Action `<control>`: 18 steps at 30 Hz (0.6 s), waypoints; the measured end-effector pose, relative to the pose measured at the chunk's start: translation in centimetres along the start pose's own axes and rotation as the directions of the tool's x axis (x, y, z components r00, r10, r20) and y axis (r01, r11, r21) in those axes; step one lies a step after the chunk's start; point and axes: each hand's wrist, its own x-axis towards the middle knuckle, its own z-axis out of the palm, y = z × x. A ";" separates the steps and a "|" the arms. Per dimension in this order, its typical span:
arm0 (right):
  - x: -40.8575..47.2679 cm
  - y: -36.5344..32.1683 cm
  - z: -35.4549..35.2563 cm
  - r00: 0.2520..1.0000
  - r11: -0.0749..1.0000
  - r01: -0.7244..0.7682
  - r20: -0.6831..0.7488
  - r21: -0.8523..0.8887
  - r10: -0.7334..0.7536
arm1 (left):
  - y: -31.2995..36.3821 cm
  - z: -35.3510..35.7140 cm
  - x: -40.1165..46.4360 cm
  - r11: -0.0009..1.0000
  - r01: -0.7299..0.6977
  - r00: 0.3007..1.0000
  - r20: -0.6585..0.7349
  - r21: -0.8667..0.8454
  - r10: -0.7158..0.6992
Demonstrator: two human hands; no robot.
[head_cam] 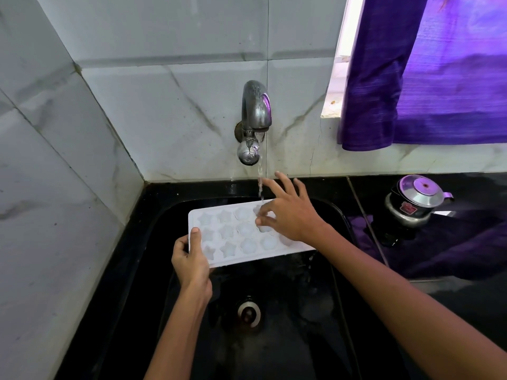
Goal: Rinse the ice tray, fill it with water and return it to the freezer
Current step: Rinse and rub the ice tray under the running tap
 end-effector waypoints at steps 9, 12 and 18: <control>0.2 -0.1 -0.4 1.000 0.992 0.024 0.017 -0.120 -0.022 | 0.1 0.1 -0.2 0.999 -0.037 0.999 0.012 0.000 0.037; 0.1 -0.1 -0.8 0.999 0.997 0.030 -0.032 -0.066 -0.032 | 0.3 0.1 -0.2 0.999 -0.049 0.999 0.011 0.004 0.049; 0.3 -0.1 -1.3 1.000 0.982 0.005 0.003 -0.190 -0.004 | 0.2 0.1 -0.3 0.999 -0.033 0.999 0.015 -0.011 0.033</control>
